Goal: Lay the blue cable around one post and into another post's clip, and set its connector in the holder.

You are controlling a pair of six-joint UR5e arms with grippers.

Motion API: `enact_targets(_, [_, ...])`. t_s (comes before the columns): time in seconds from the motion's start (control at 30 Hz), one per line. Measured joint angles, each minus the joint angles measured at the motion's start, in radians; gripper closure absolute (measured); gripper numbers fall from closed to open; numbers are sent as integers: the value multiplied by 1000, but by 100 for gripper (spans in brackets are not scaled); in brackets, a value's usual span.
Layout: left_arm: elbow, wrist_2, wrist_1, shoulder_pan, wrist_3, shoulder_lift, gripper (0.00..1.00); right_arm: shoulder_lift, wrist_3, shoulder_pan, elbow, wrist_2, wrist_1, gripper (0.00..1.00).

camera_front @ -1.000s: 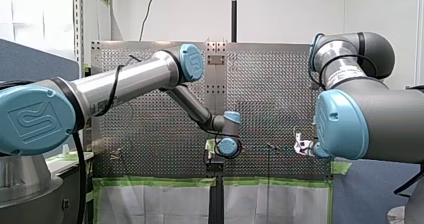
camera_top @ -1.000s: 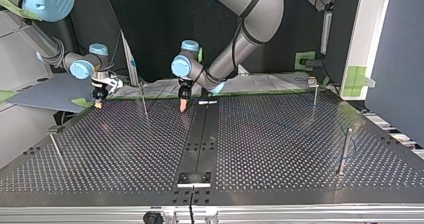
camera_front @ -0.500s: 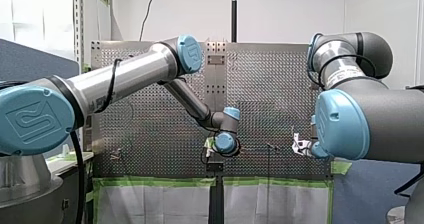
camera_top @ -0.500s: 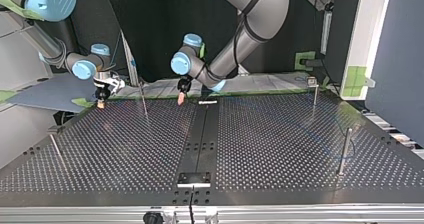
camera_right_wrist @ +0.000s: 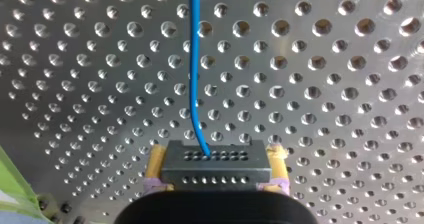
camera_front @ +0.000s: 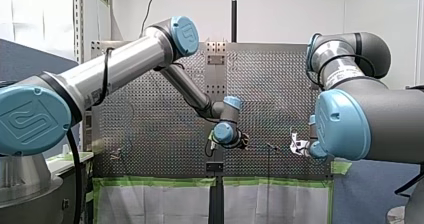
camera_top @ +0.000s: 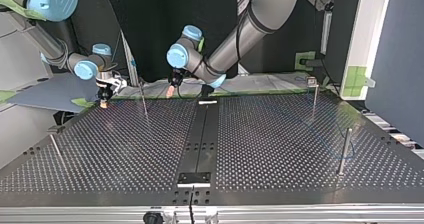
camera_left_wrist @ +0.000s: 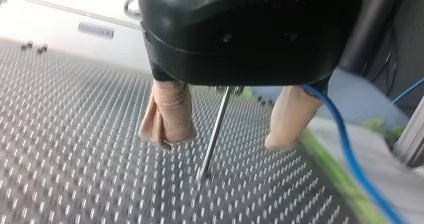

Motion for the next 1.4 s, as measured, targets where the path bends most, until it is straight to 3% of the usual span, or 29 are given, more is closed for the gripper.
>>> enact_targets(0.27, [-63,52,-61,-19,41,16,0,0,3,4,0,-8,6,96])
enact_targets(0.6, [-131,11,-97,-23,57,17,0,1,6,11,1,-12,12,96])
enact_targets(0.83, [-135,44,-58,-26,46,17,0,1,6,12,4,-13,11,96])
enact_targets(1.07, [-136,87,0,-33,1,18,0,2,7,13,4,-13,9,96])
enact_targets(1.4, [-136,87,86,-46,-79,27,0,2,22,13,5,-20,-1,96])
